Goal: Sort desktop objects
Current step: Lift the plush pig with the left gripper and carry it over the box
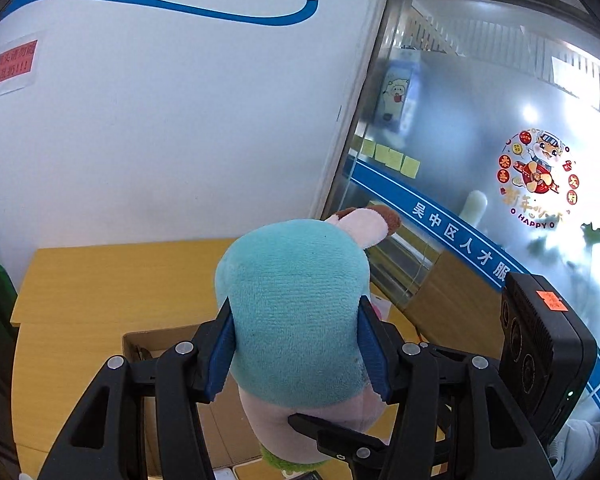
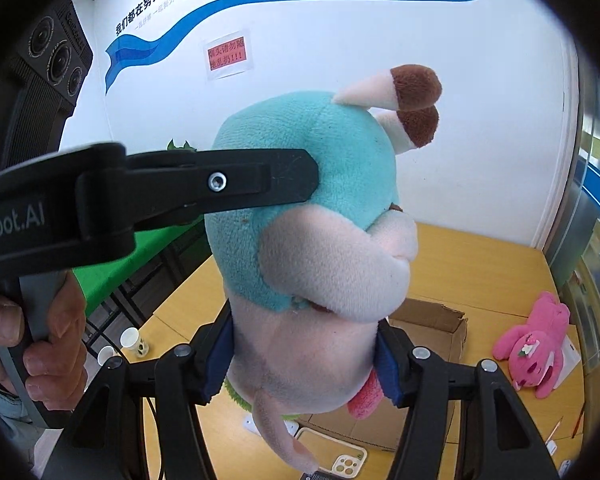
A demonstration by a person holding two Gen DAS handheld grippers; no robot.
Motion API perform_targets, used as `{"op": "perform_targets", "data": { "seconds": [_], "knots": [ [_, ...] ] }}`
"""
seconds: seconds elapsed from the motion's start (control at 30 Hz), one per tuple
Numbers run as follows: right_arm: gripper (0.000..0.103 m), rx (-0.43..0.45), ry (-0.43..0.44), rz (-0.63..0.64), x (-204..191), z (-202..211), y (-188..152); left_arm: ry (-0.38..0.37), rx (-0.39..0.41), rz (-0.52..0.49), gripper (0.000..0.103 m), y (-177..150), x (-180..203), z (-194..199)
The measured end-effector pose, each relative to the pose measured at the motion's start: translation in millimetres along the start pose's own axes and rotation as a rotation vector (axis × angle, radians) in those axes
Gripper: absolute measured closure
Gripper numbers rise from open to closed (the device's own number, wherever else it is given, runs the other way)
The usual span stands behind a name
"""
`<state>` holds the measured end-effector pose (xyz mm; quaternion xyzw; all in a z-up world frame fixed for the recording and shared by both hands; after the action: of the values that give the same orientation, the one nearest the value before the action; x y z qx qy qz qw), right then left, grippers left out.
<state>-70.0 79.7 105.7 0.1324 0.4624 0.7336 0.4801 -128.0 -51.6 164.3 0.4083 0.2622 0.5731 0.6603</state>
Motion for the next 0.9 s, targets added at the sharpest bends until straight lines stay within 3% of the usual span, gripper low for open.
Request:
{"op": "perform_targets", "data": {
  "seconds": [0.43,0.9],
  "knots": [
    [0.043,-0.043,0.037,-0.042,25.7,-53.5,1.8,0.023,-0.071,0.017,0.044,9.3,-31.1,-60.1],
    [0.043,-0.190,0.058,-0.175,120.3,-169.4,-9.9,-0.008,-0.287,0.057,0.044,-6.5,-80.6,-221.3]
  ]
}}
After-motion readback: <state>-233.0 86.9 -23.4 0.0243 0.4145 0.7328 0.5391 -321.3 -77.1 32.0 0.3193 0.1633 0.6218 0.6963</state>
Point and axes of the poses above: each gripper's, at about its wrist camera, not at the fingertips, and z roughly against the way its jaws point, x to its right, y to its top, the point moved 2 cm from there along -z, roughly the way its jaws point, and after that the axes turned 15 degrees about y, right-handed, at the moved point
